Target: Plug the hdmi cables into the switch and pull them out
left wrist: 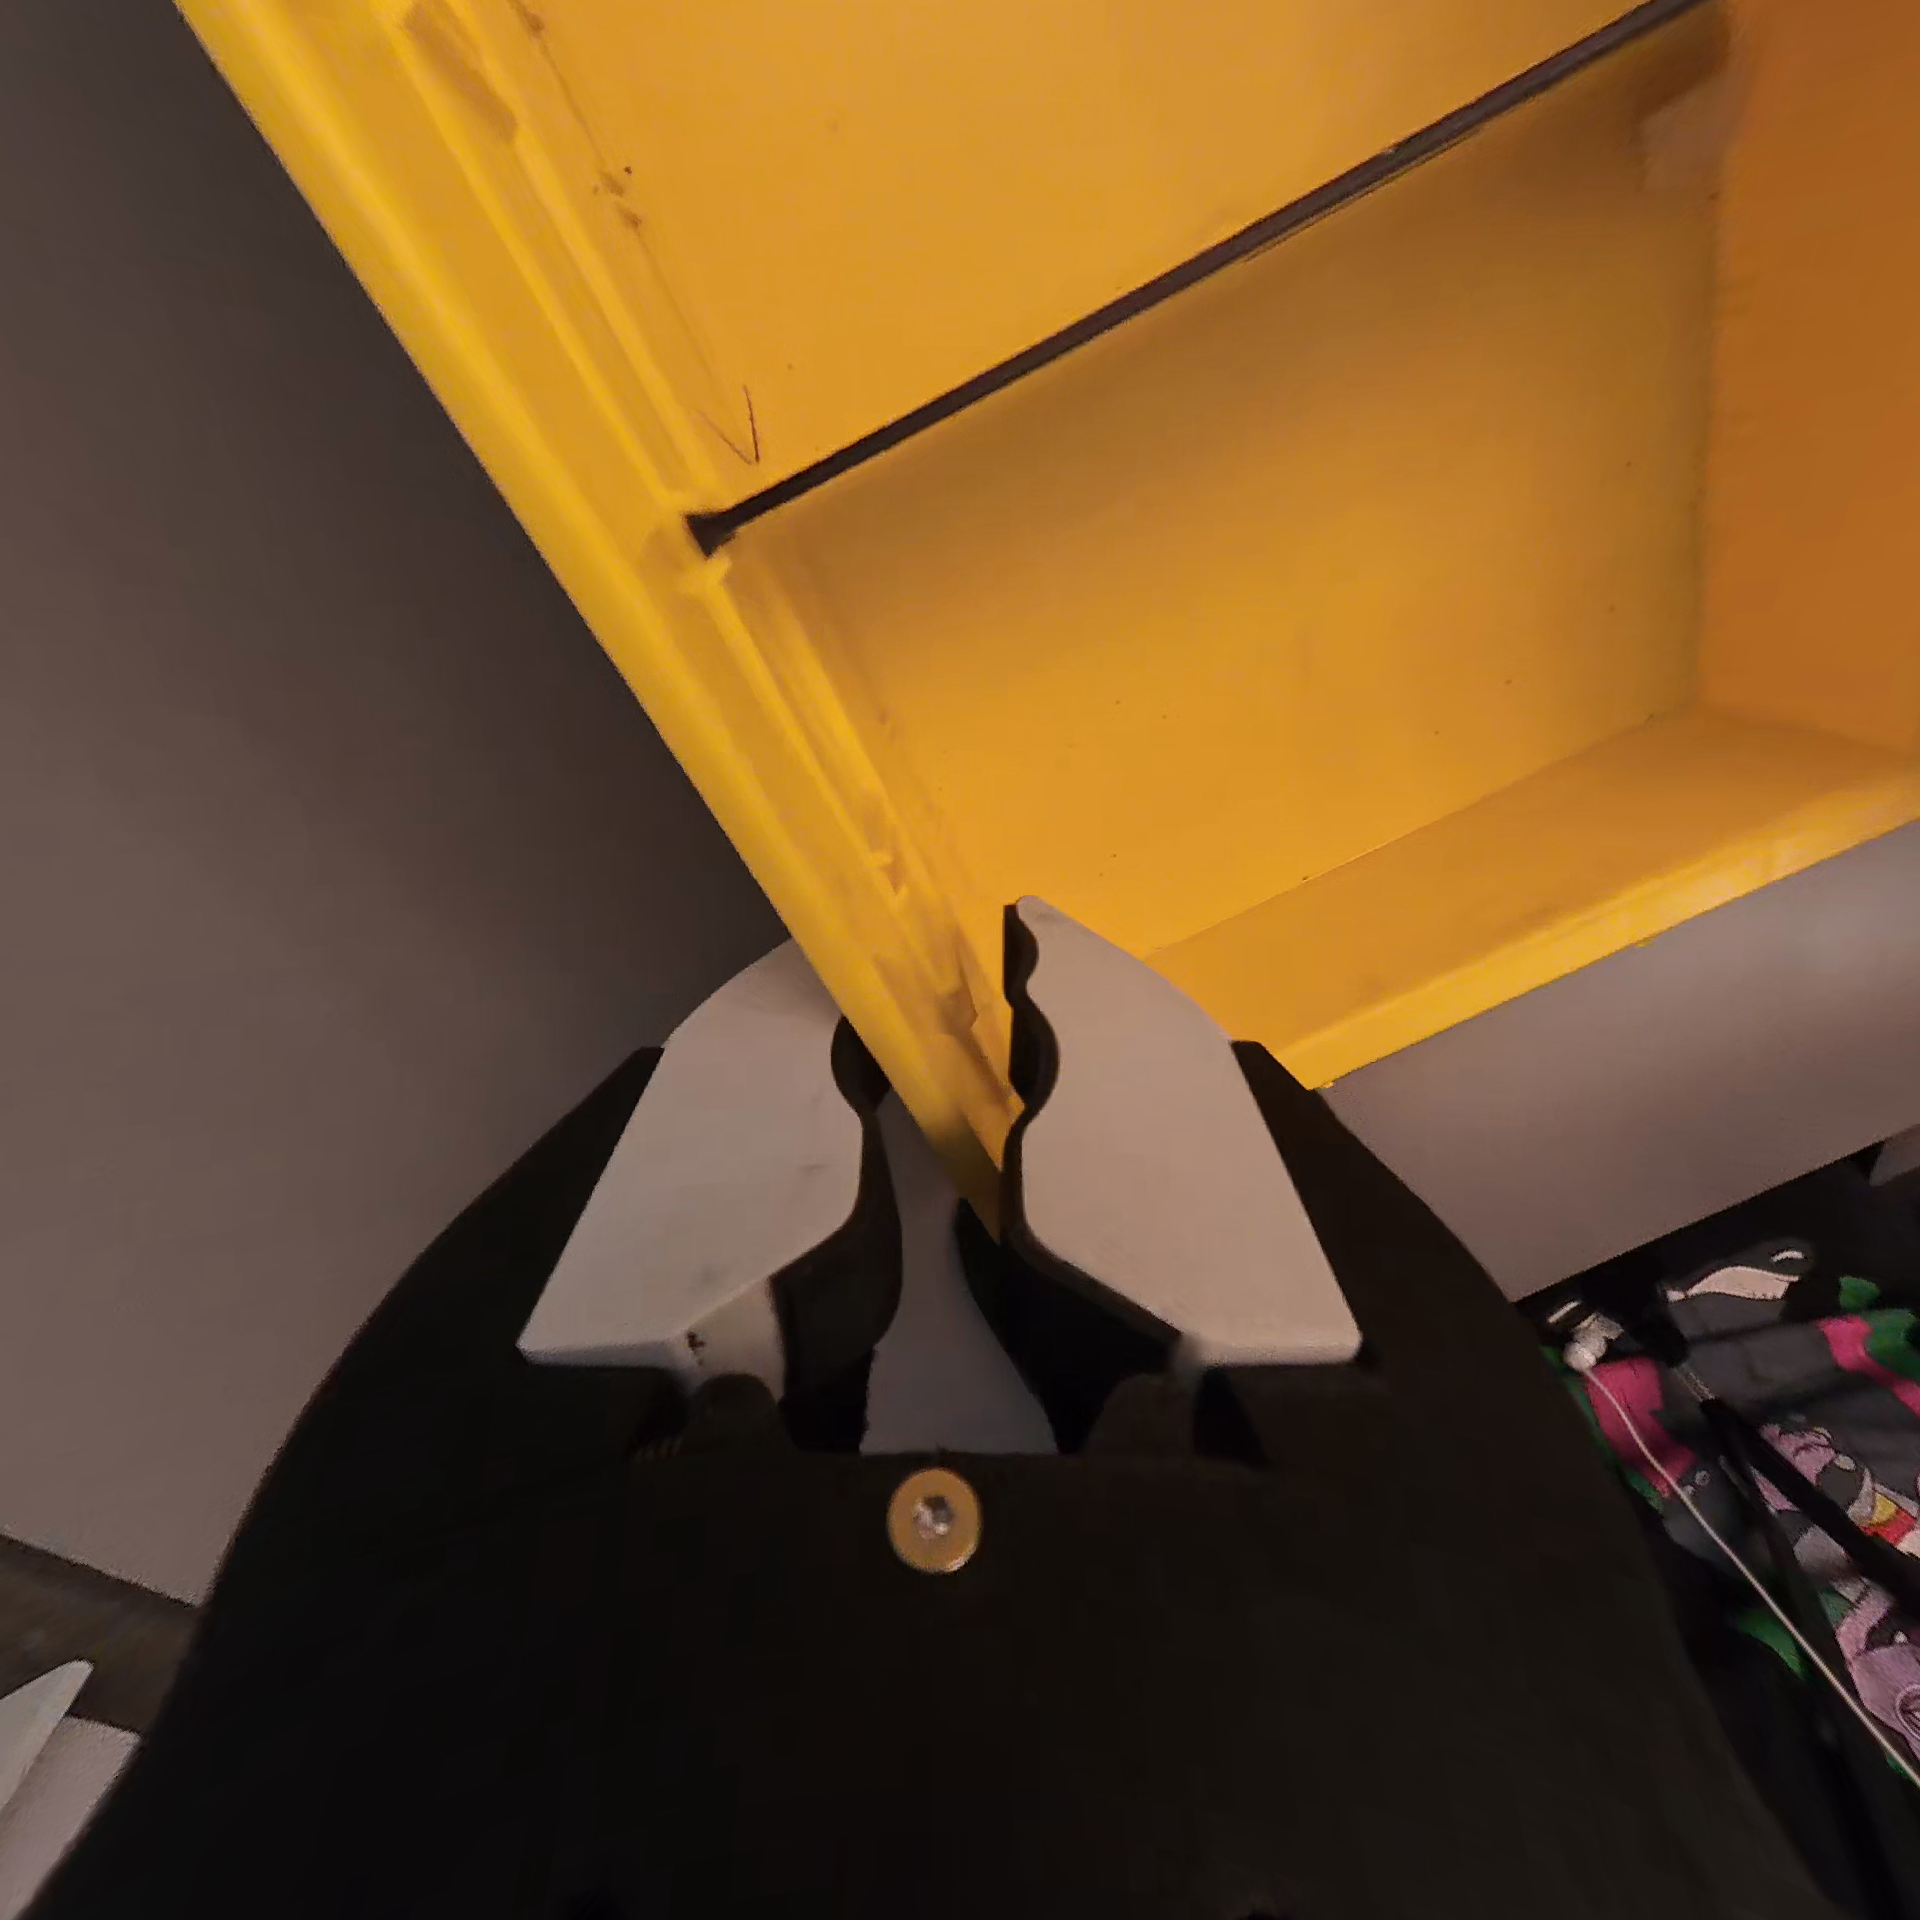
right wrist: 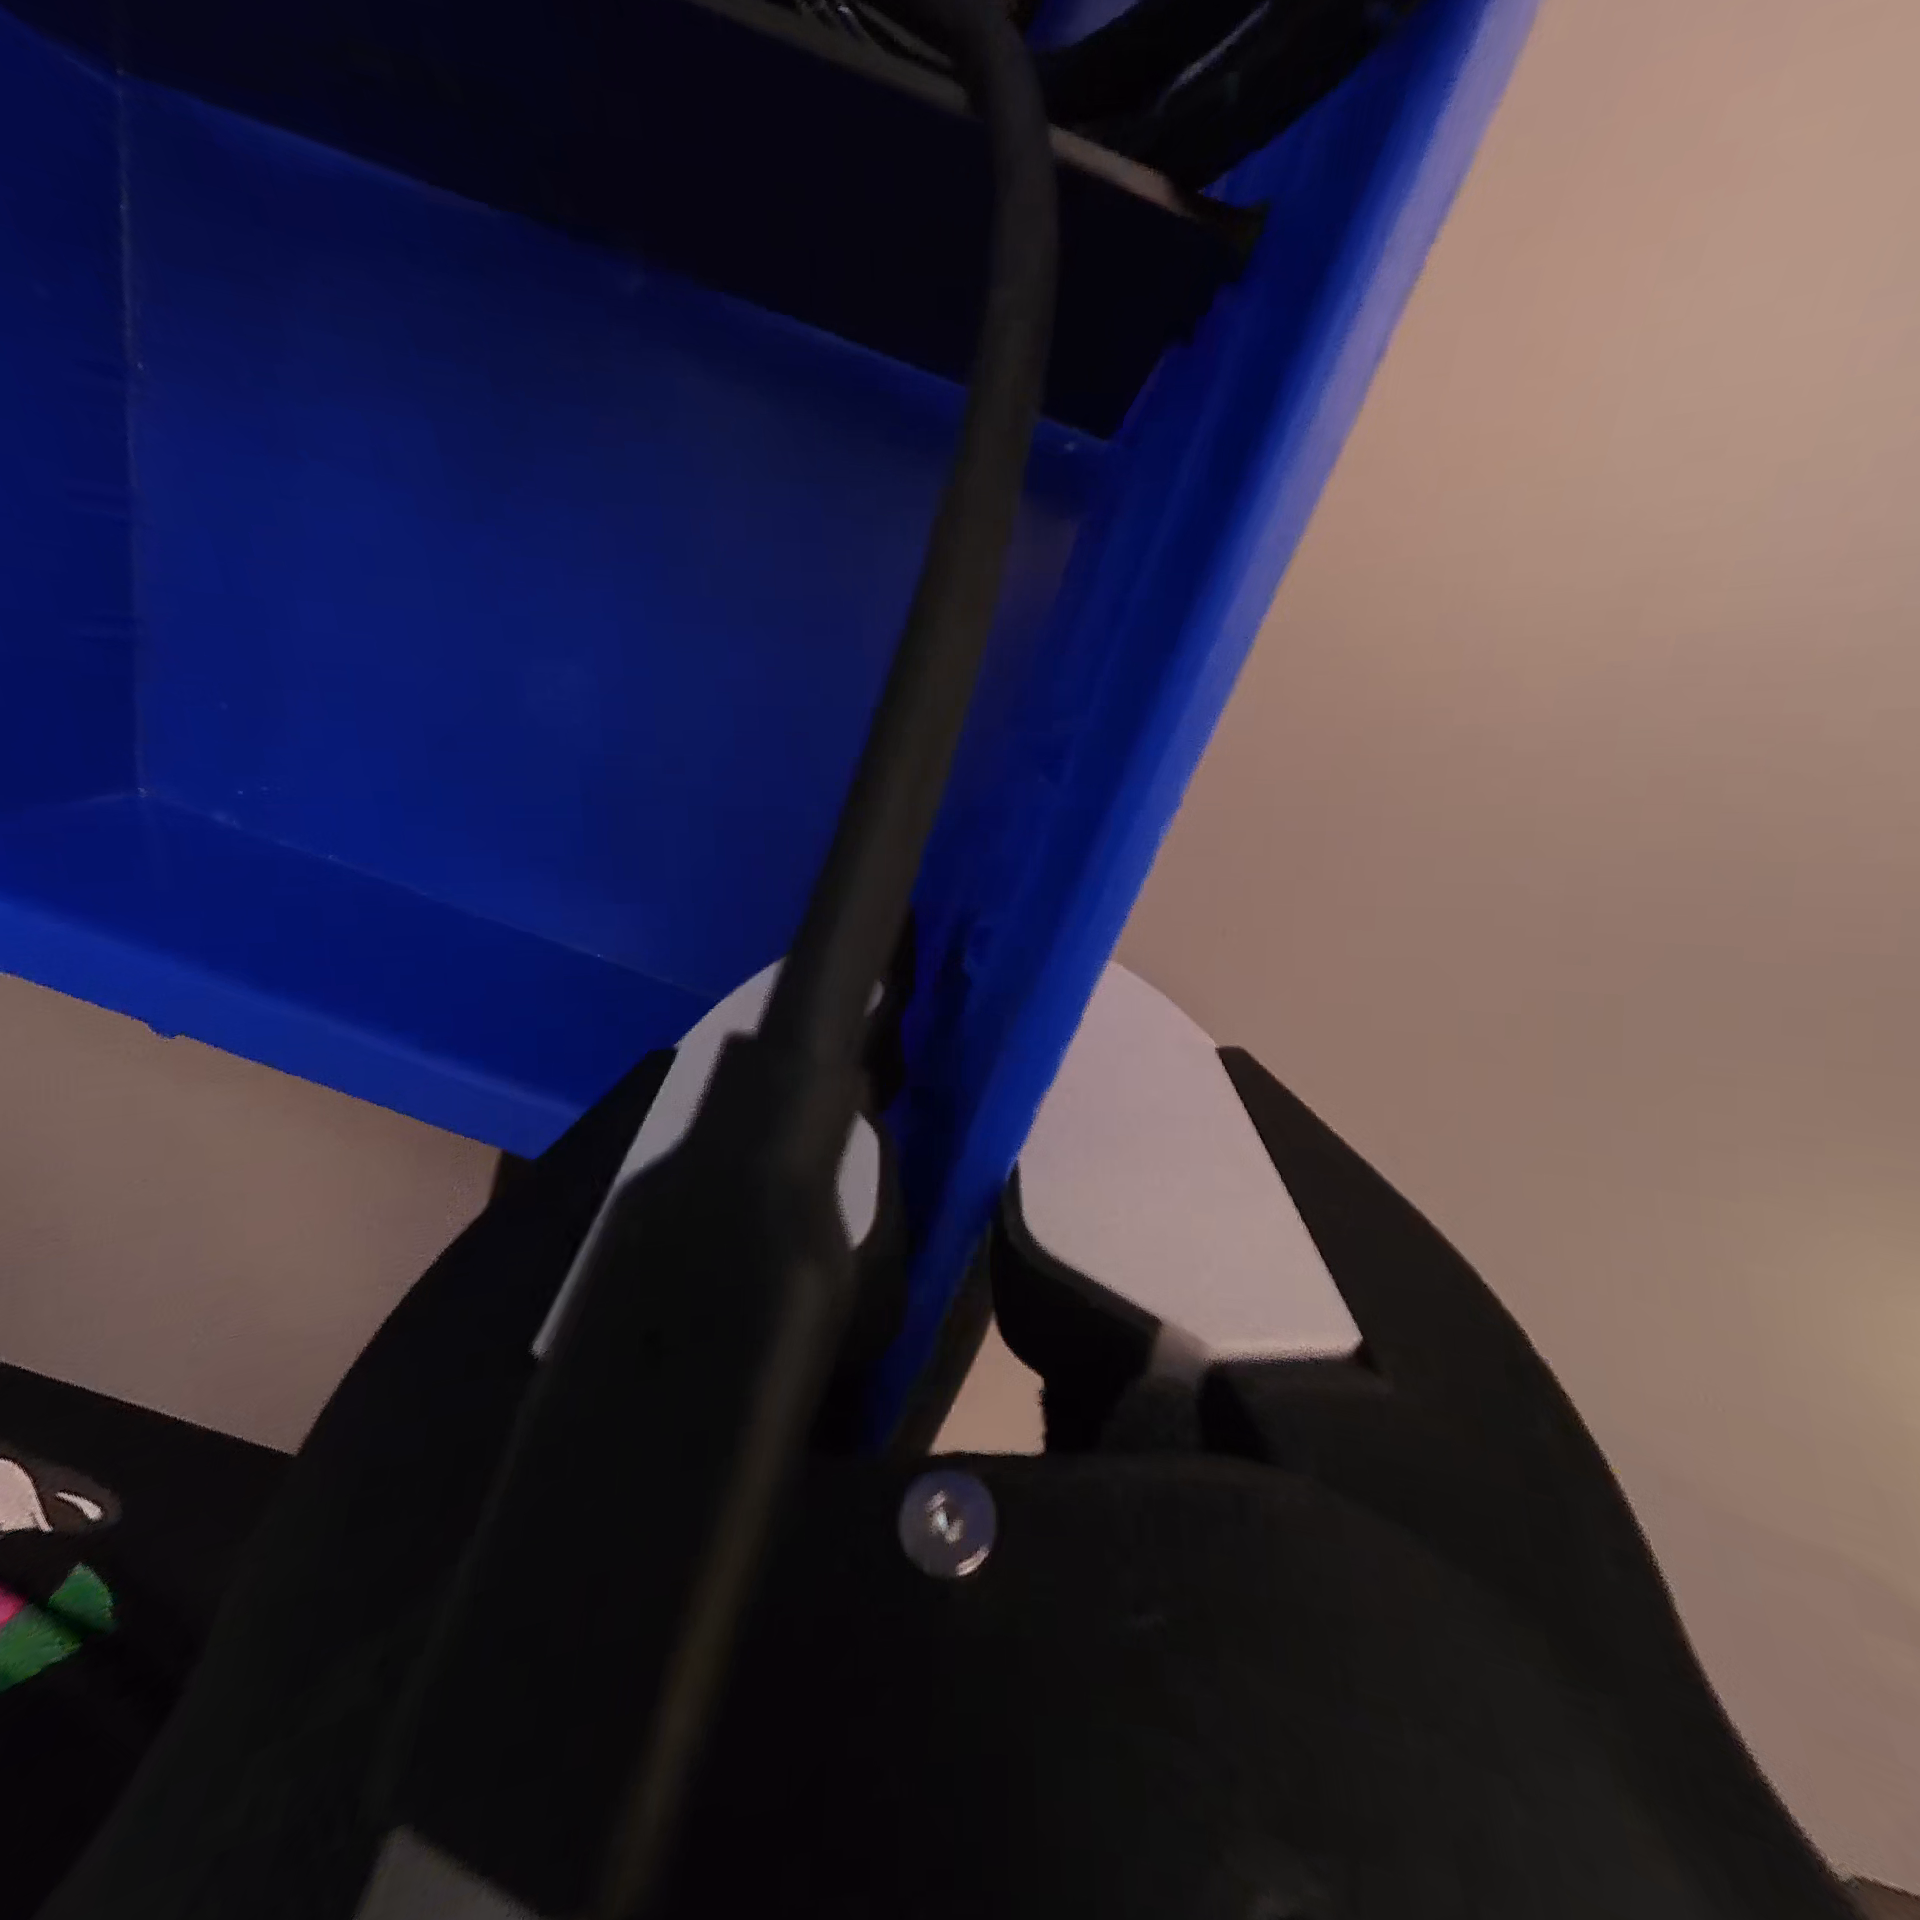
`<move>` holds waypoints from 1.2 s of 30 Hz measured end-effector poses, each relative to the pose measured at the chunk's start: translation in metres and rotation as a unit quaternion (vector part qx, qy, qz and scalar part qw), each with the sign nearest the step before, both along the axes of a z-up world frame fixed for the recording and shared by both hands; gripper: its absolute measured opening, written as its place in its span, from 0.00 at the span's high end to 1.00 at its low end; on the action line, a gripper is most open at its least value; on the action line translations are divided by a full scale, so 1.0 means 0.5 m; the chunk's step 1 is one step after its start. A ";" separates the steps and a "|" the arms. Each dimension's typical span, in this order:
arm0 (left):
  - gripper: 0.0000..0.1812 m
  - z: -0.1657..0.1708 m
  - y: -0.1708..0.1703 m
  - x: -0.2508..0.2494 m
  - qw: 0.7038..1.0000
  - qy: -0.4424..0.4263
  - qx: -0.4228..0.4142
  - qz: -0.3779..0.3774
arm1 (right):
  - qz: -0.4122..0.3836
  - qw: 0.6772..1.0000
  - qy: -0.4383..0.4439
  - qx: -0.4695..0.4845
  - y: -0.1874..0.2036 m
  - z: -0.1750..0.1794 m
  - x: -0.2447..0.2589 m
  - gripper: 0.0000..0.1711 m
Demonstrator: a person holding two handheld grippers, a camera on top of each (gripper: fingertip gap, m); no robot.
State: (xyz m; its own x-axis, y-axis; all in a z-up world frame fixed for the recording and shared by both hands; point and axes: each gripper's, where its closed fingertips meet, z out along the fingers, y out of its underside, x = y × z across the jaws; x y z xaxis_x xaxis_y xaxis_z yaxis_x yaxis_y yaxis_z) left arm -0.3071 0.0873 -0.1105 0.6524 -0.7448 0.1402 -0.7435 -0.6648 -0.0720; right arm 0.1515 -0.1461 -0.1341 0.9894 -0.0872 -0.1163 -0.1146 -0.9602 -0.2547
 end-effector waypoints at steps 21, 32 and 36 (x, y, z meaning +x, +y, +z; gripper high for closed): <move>0.91 0.149 -0.027 -0.042 0.982 -0.183 0.041 0.023 | 0.196 0.893 0.014 0.406 0.198 0.277 -0.538 0.65; 0.91 0.163 -0.018 -0.028 0.976 -0.211 0.047 0.010 | 0.126 0.974 0.032 0.187 0.322 0.122 -0.535 0.65; 0.91 0.169 -0.020 -0.020 0.975 -0.216 0.052 0.001 | 0.100 0.985 0.075 0.121 0.335 0.109 -0.550 0.78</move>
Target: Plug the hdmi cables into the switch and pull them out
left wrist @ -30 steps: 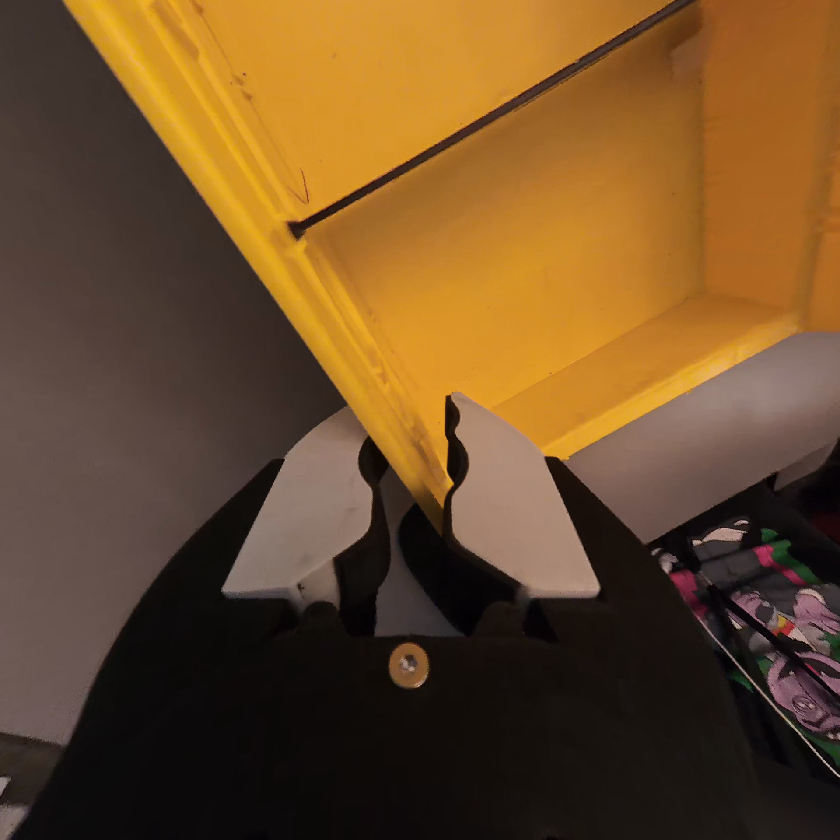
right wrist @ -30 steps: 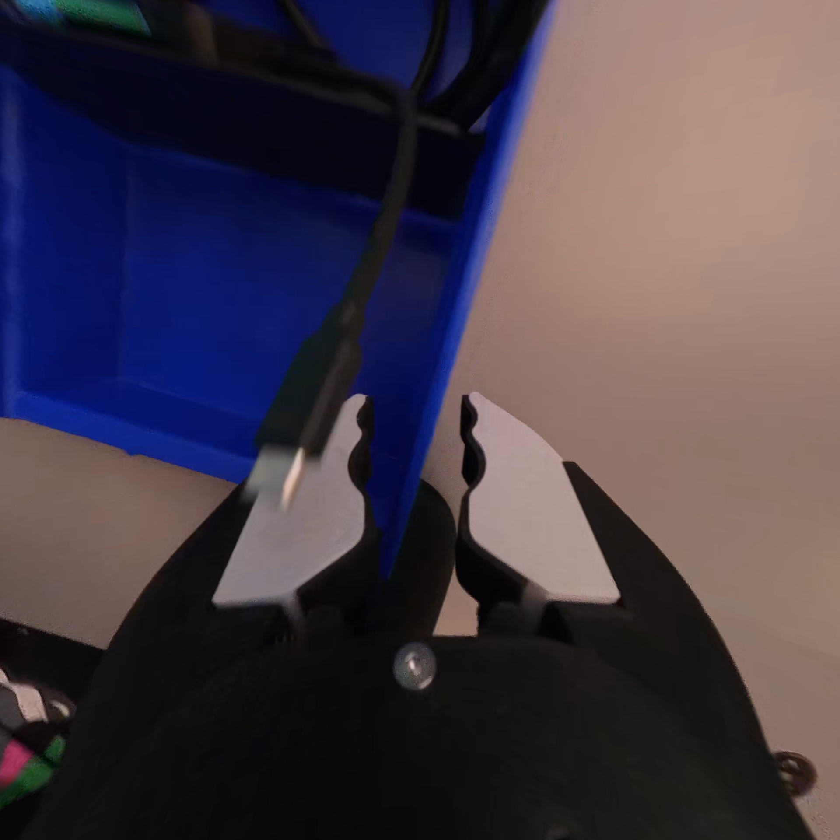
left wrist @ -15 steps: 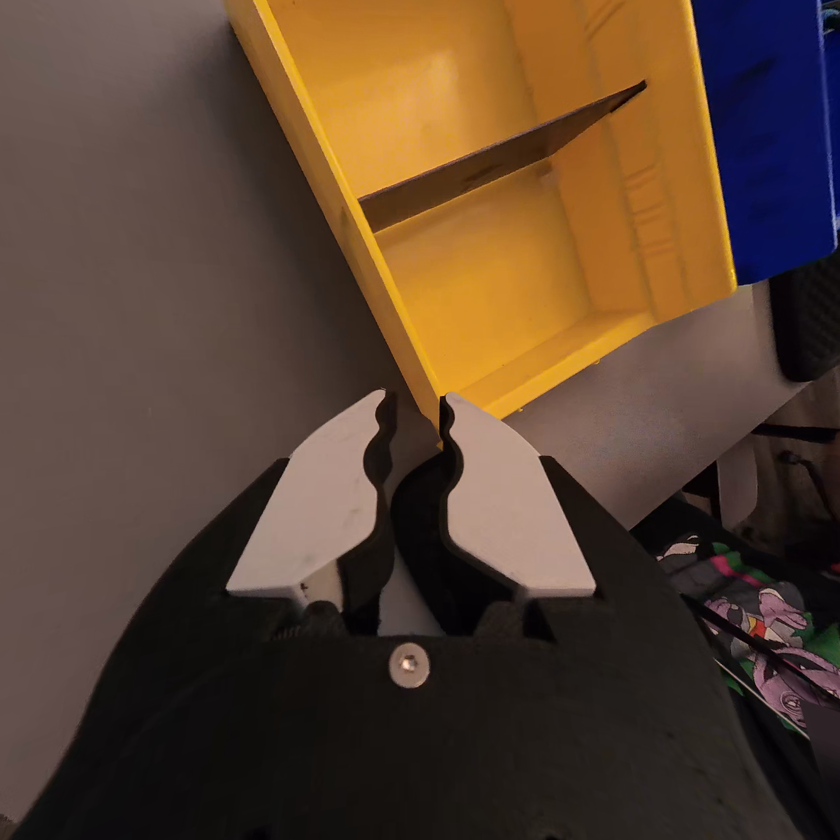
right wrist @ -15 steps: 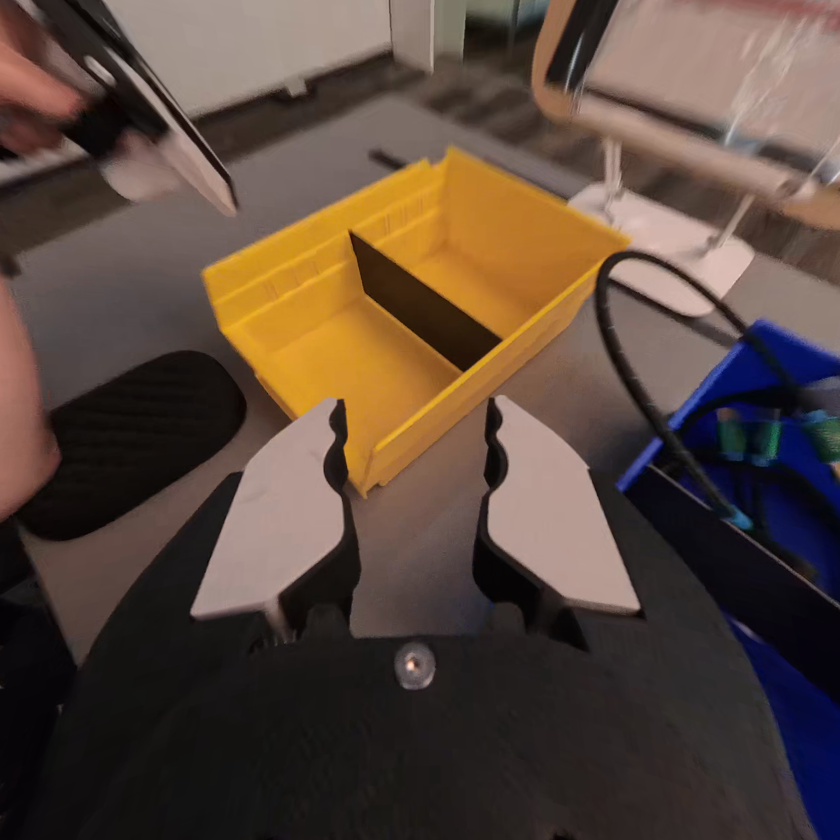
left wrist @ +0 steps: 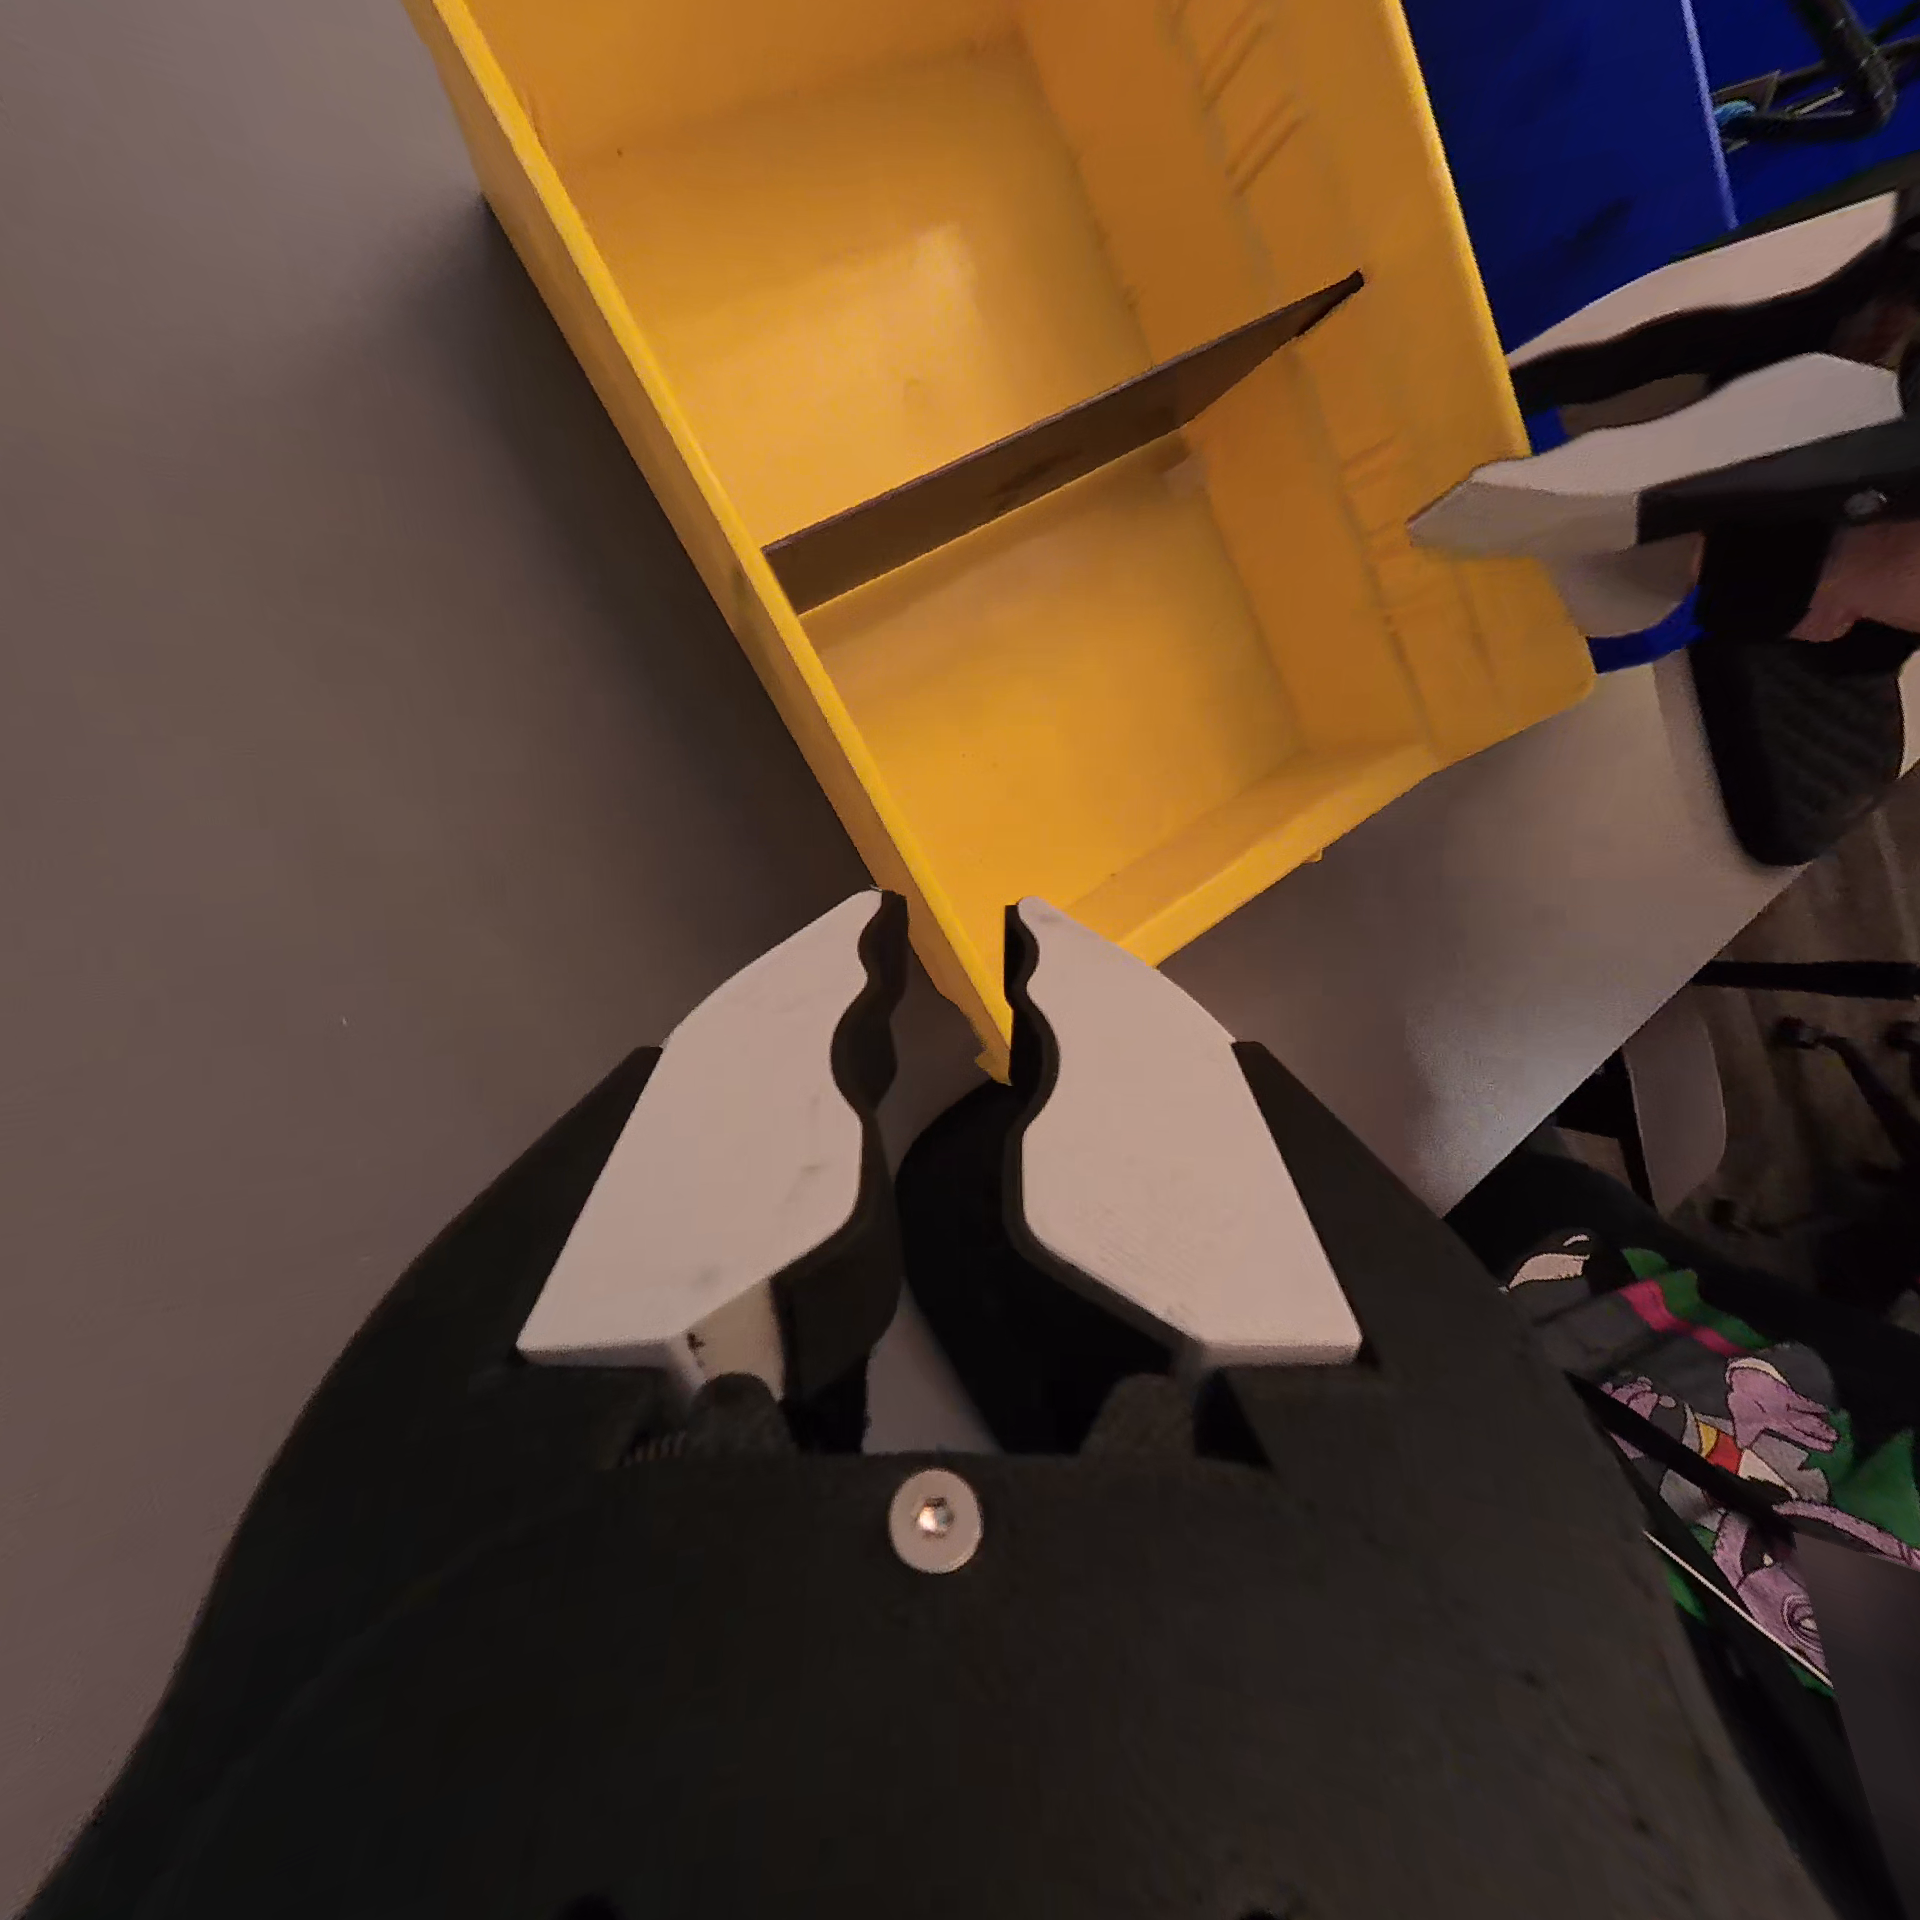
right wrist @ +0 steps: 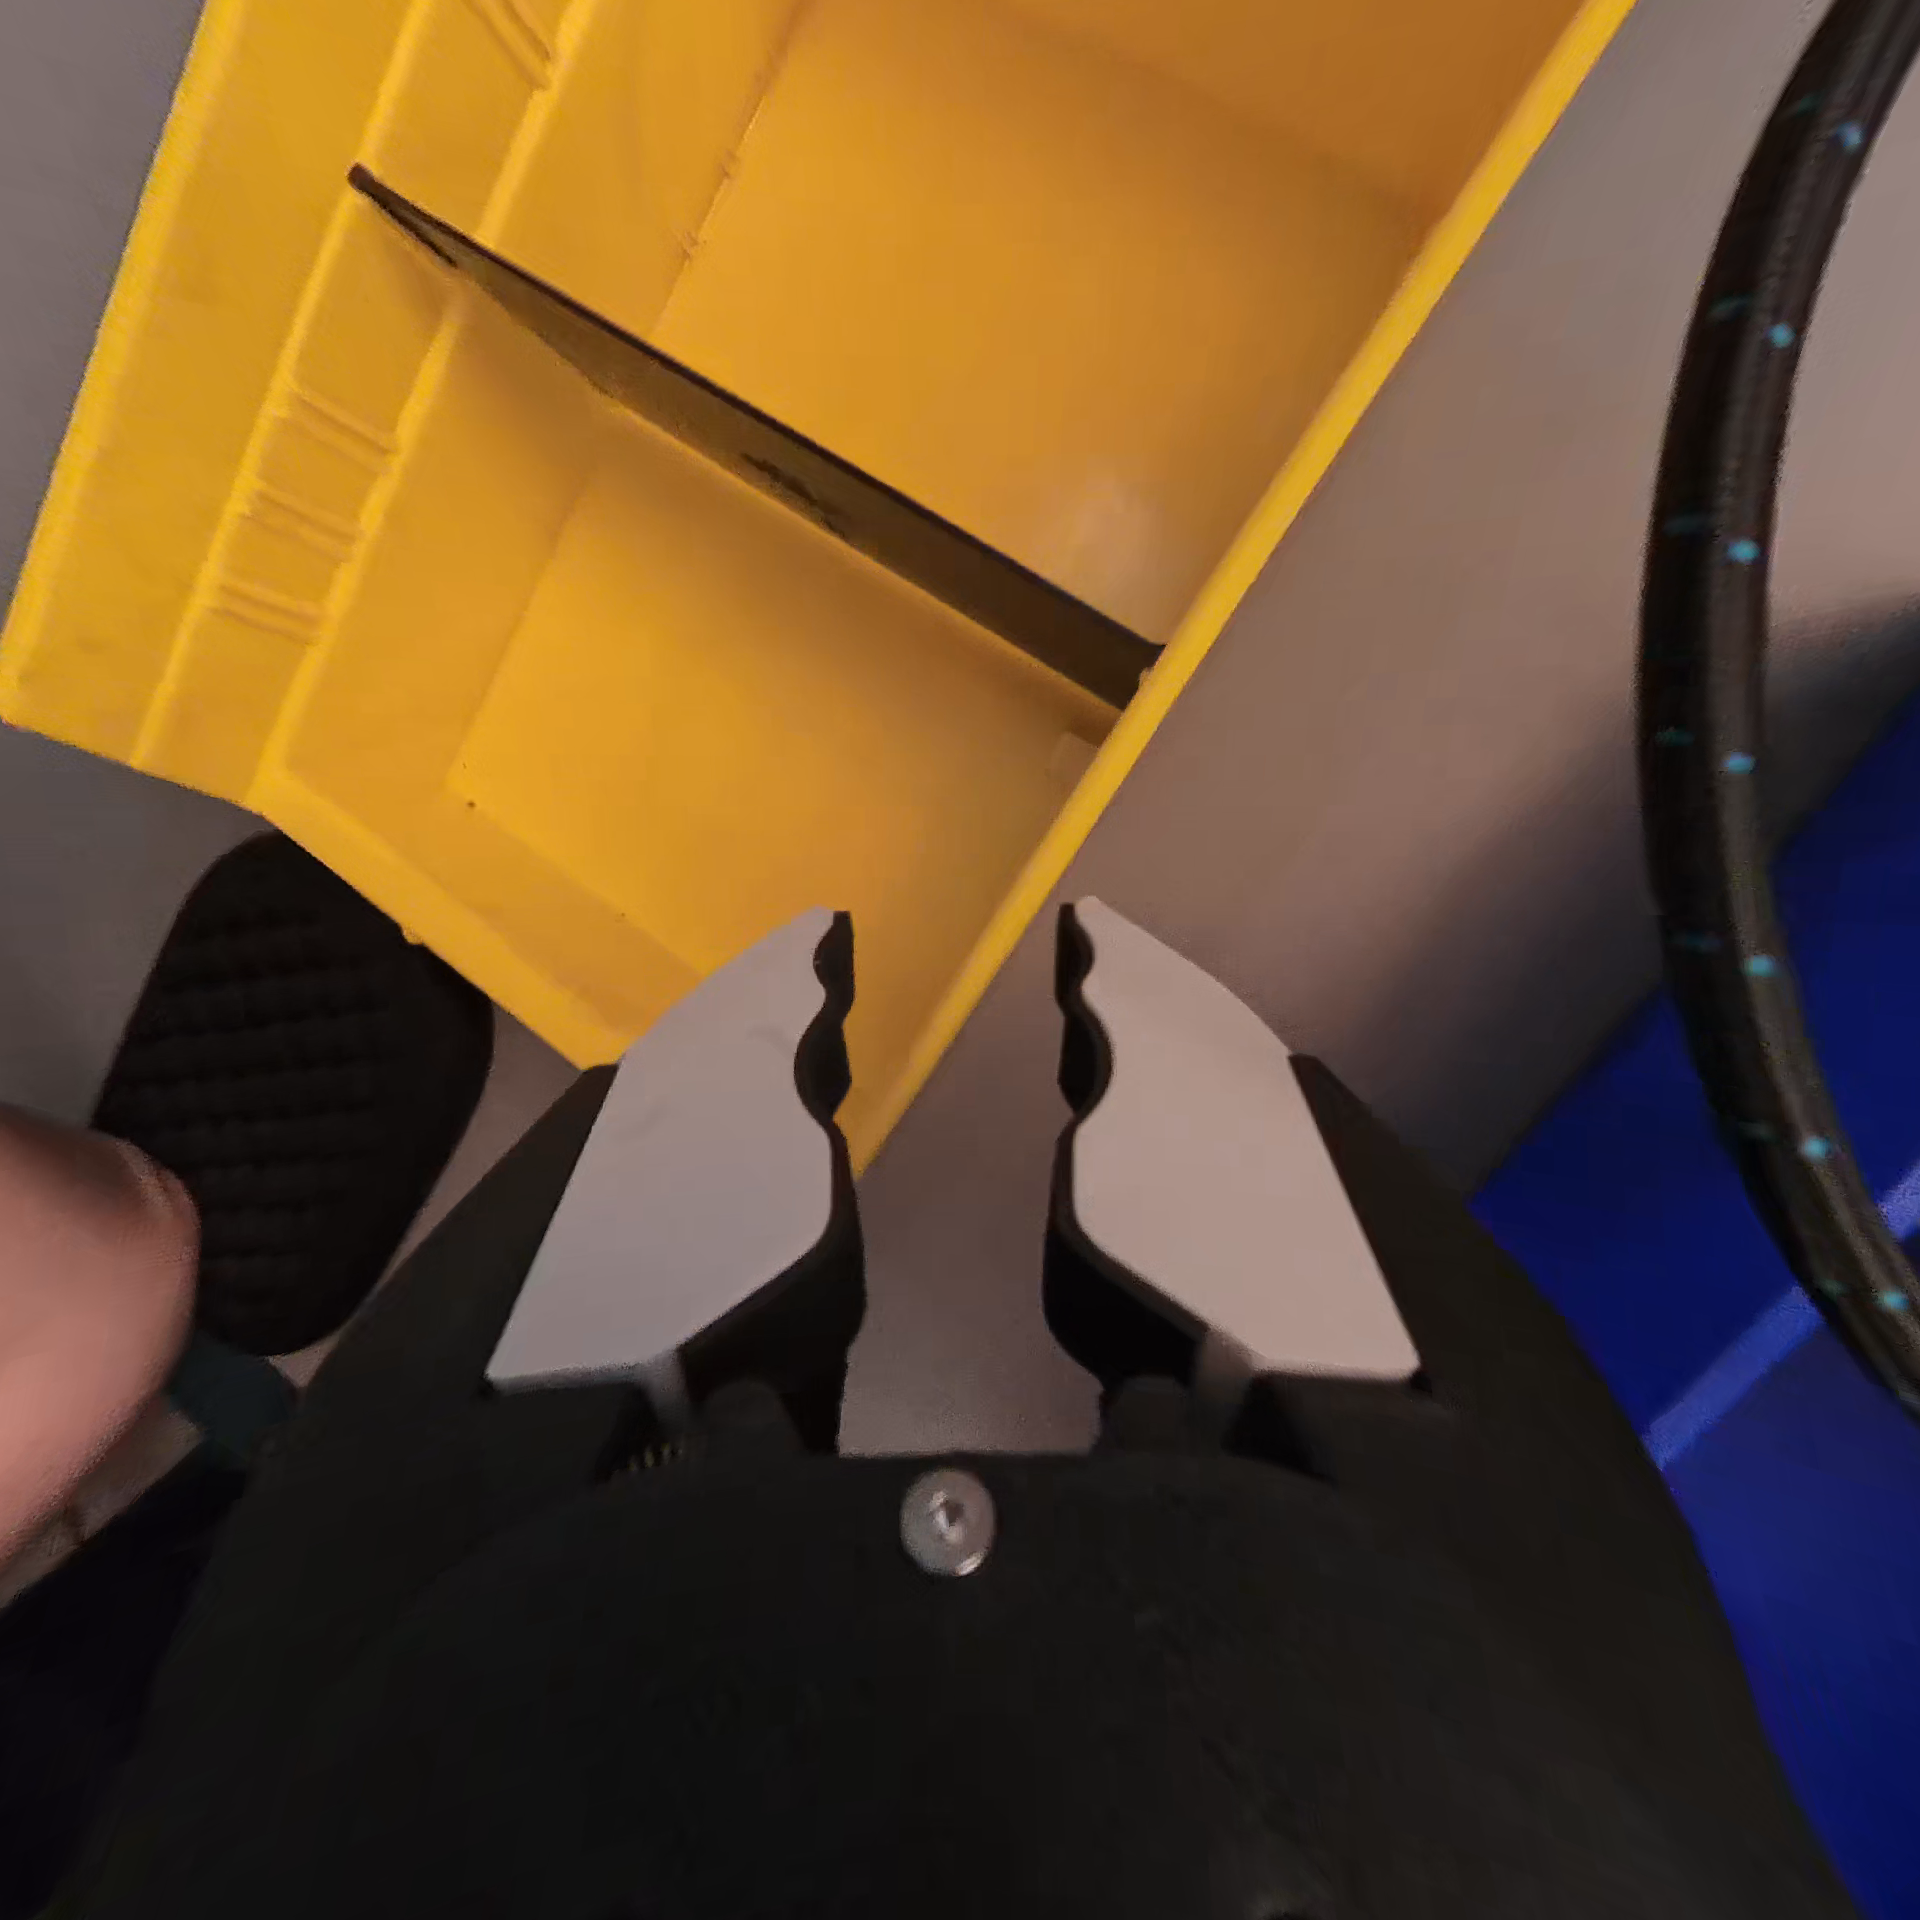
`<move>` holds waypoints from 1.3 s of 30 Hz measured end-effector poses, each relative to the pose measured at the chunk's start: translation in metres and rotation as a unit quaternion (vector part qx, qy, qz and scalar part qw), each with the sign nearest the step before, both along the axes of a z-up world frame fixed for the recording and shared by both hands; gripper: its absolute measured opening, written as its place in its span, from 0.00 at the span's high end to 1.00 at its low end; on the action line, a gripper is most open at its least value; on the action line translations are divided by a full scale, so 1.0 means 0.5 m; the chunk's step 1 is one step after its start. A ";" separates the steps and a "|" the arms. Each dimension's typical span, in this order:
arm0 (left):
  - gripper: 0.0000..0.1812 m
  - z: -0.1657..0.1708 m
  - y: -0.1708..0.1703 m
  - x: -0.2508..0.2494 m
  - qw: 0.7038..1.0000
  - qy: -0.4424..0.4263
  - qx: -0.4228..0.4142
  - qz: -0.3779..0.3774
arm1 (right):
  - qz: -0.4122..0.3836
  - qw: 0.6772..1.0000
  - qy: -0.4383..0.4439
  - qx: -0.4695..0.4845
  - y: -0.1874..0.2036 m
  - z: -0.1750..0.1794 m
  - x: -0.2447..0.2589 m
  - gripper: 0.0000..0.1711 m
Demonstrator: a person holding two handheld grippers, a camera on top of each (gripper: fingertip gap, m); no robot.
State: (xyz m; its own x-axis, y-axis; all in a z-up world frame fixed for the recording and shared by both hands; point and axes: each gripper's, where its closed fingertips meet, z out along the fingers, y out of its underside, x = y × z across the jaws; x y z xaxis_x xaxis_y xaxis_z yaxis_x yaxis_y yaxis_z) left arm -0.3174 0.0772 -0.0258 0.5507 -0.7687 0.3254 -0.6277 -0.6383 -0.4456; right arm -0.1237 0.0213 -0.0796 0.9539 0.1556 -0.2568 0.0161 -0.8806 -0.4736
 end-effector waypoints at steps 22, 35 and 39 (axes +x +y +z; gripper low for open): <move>0.91 0.028 -0.014 0.009 0.999 -0.025 0.021 -0.021 | -0.008 0.979 -0.087 -0.185 0.028 -0.125 0.027 0.95; 0.88 0.244 0.048 -0.003 0.947 -0.240 0.187 0.102 | 0.106 0.964 -0.036 -0.241 0.012 -0.066 -0.047 0.97; 0.86 0.367 0.024 -0.090 0.879 -0.352 0.269 0.176 | 0.149 0.961 -0.037 -0.229 -0.009 0.059 -0.047 0.97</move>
